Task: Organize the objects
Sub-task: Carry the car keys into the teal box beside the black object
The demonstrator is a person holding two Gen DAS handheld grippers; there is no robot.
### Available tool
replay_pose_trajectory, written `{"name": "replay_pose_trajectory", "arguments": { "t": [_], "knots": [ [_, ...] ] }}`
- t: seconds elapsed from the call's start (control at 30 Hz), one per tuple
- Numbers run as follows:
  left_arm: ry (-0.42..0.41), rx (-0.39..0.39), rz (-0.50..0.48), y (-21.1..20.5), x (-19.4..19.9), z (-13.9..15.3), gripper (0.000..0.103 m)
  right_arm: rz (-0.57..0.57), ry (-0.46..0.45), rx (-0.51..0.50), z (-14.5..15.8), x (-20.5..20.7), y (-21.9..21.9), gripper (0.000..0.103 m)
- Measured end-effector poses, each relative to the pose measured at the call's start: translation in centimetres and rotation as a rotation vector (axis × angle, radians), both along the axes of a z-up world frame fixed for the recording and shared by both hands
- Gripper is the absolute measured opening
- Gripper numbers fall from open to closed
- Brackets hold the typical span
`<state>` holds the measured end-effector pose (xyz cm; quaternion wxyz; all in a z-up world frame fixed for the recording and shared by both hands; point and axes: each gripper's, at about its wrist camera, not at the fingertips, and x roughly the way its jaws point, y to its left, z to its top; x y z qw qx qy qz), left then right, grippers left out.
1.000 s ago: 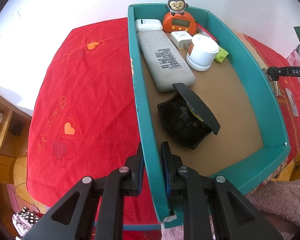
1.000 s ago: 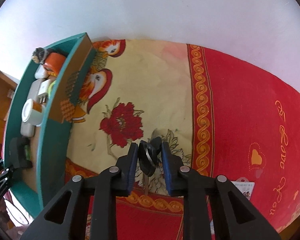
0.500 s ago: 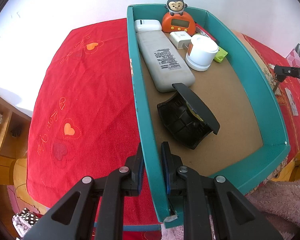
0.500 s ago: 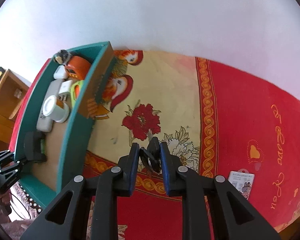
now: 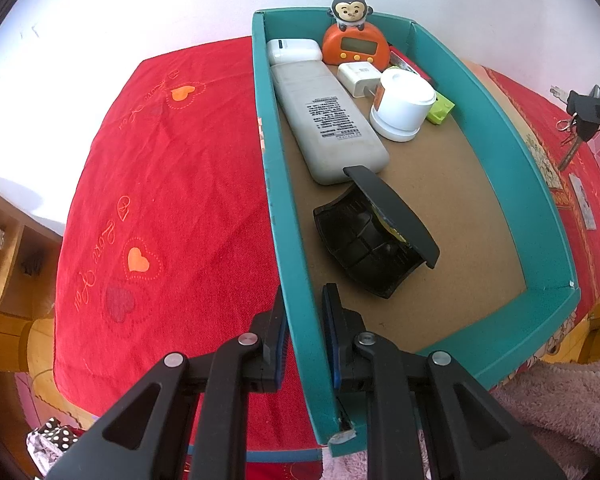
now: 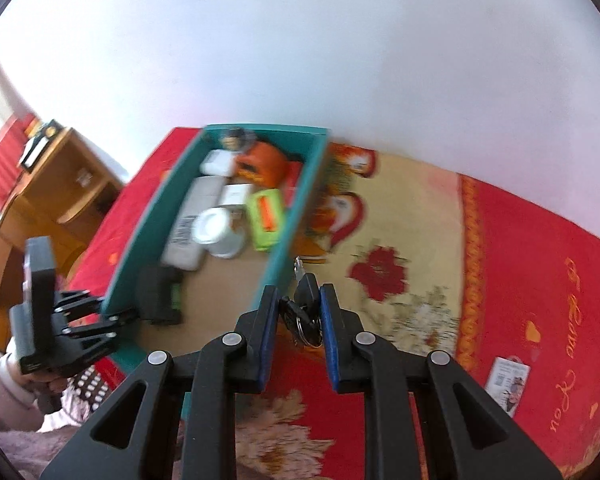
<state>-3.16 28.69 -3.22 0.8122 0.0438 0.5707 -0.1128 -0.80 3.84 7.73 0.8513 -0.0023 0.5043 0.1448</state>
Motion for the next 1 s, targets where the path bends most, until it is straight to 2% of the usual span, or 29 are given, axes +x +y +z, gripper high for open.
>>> {"name": "replay_pose_trajectory", "arguments": {
  "t": [0.23,0.4,0.57,0.7,0.8,1.0],
  "knots": [
    [-0.002,0.003,-0.006,-0.2,-0.1,0.0,0.015,0.133,0.038,0.011,-0.5,-0.2,4.7,0.022],
    [-0.003,0.001,-0.007,-0.2,-0.2,0.0,0.015,0.221,0.104,0.019,-2.5,-0.4,8.0,0.022],
    [-0.004,-0.003,-0.009,-0.3,-0.2,0.0,0.015,0.307,0.203,0.089,-4.9,-0.8,10.9,0.022],
    [-0.006,-0.005,-0.010,-0.1,-0.3,0.0,0.015,0.321,0.259,0.053,-7.1,-0.5,11.7,0.022],
    [-0.007,-0.006,-0.011,-0.1,-0.4,0.0,0.015,0.298,0.263,0.049,-7.5,0.1,11.2,0.022],
    [-0.008,-0.009,-0.016,0.0,-0.4,0.1,0.015,0.275,0.259,-0.047,-8.5,1.0,10.4,0.026]
  ]
}}
